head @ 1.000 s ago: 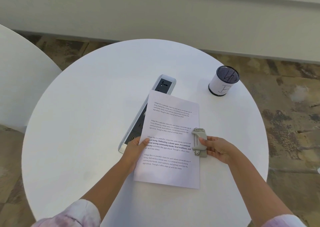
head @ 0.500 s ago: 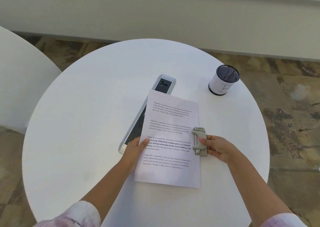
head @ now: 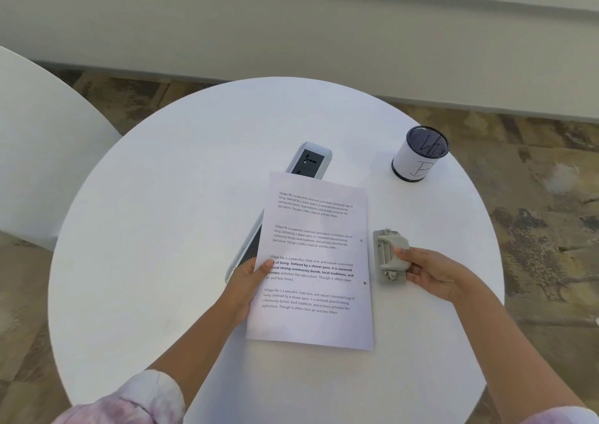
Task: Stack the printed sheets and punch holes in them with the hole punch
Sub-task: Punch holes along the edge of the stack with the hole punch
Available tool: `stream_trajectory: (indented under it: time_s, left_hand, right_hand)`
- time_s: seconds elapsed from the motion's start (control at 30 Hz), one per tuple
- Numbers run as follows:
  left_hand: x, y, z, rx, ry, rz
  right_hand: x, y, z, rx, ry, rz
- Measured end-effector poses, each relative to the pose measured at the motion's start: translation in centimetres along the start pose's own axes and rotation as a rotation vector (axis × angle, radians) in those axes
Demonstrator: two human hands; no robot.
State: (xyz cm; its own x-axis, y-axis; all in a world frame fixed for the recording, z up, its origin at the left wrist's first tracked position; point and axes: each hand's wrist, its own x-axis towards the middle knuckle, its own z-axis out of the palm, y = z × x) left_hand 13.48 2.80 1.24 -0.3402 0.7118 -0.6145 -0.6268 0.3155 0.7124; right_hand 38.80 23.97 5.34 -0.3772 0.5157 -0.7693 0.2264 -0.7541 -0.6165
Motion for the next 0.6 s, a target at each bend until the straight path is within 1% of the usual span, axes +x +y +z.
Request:
stream_trajectory:
  time_s: [0.13, 0.23, 0.37, 0.47, 0.6]
  left_hand:
    - [-0.1, 0.1, 0.2, 0.003, 0.007, 0.006]
    - [-0.2, 0.2, 0.2, 0.004, 0.013, 0.005]
    - [-0.4, 0.1, 0.1, -0.003, 0.022, 0.008]
    - [-0.4, 0.0, 0.0, 0.005, 0.035, 0.007]
    - [-0.2, -0.1, 0.0, 0.012, 0.053, -0.002]
  right_hand:
    - [-0.3, -1.1, -1.1, -0.016, 0.091, -0.08]
    - [0.0, -1.8, -2.3, -0.05, 0.194, -0.15]
    - [1.1, -2.2, -4.5, -0.04, 0.317, -0.226]
    - [2.2, -2.2, -6.2, -0.037, 0.439, -0.286]
    - [3.6, -2.0, -7.7, -0.063, 0.567, -0.324]
